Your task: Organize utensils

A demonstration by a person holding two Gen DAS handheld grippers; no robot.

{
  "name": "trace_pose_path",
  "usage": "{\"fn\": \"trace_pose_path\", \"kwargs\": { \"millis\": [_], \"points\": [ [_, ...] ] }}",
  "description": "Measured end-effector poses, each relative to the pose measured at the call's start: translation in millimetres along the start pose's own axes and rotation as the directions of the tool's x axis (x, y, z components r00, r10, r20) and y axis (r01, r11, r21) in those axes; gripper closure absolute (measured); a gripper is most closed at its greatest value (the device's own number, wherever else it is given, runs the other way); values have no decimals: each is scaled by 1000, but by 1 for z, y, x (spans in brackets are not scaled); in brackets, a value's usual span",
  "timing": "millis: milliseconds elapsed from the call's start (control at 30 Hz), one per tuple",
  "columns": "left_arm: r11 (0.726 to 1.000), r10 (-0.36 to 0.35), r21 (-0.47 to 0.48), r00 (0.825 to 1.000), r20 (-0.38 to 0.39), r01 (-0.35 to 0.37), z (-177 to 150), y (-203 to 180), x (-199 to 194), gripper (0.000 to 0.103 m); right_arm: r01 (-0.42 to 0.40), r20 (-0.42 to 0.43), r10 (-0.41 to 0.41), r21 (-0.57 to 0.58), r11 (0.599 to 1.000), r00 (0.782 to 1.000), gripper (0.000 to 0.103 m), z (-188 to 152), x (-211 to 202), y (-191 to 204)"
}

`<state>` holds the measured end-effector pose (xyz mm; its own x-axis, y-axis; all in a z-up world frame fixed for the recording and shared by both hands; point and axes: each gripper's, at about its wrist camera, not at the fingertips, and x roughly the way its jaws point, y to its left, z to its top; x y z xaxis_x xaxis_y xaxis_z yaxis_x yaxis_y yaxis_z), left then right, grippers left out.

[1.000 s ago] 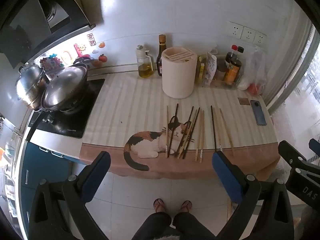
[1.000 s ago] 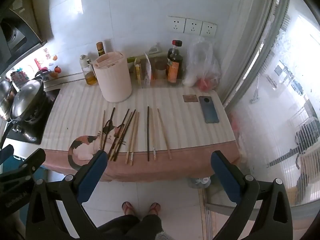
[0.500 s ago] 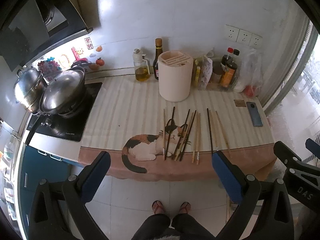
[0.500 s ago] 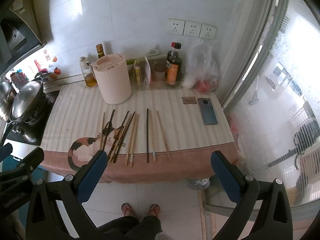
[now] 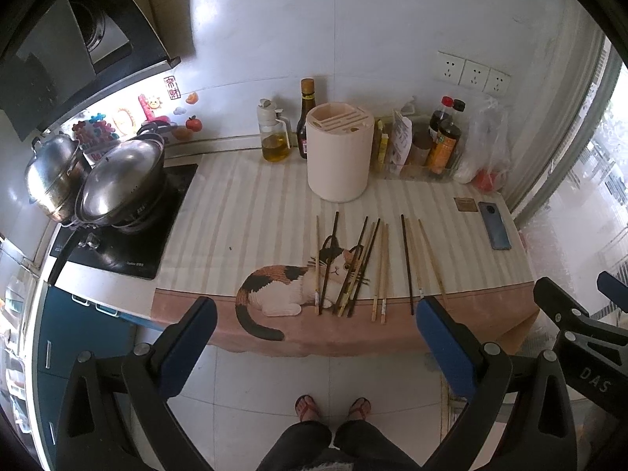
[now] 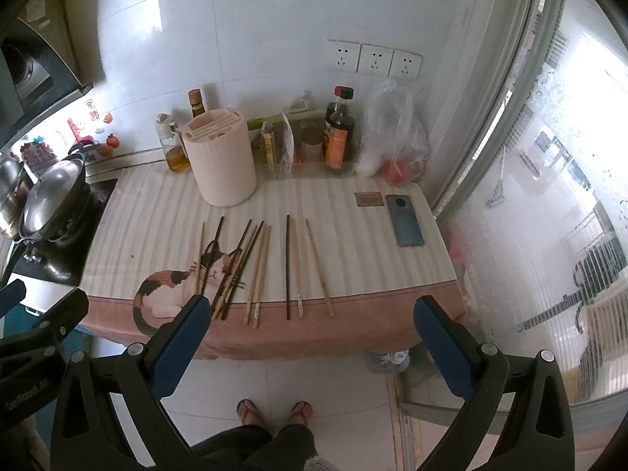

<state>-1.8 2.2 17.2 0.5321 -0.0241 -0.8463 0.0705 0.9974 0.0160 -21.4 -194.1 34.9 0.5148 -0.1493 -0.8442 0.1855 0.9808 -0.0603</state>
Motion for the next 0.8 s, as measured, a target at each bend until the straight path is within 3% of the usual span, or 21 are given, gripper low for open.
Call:
{"fn": "trace_pose_path", "kwargs": {
  "millis": [800],
  "points": [
    [1000,-2,-5,1000,1,2,-2,3,-4,0,0,7,0,-2,1000,1000,0,2,-5,0]
  ]
}}
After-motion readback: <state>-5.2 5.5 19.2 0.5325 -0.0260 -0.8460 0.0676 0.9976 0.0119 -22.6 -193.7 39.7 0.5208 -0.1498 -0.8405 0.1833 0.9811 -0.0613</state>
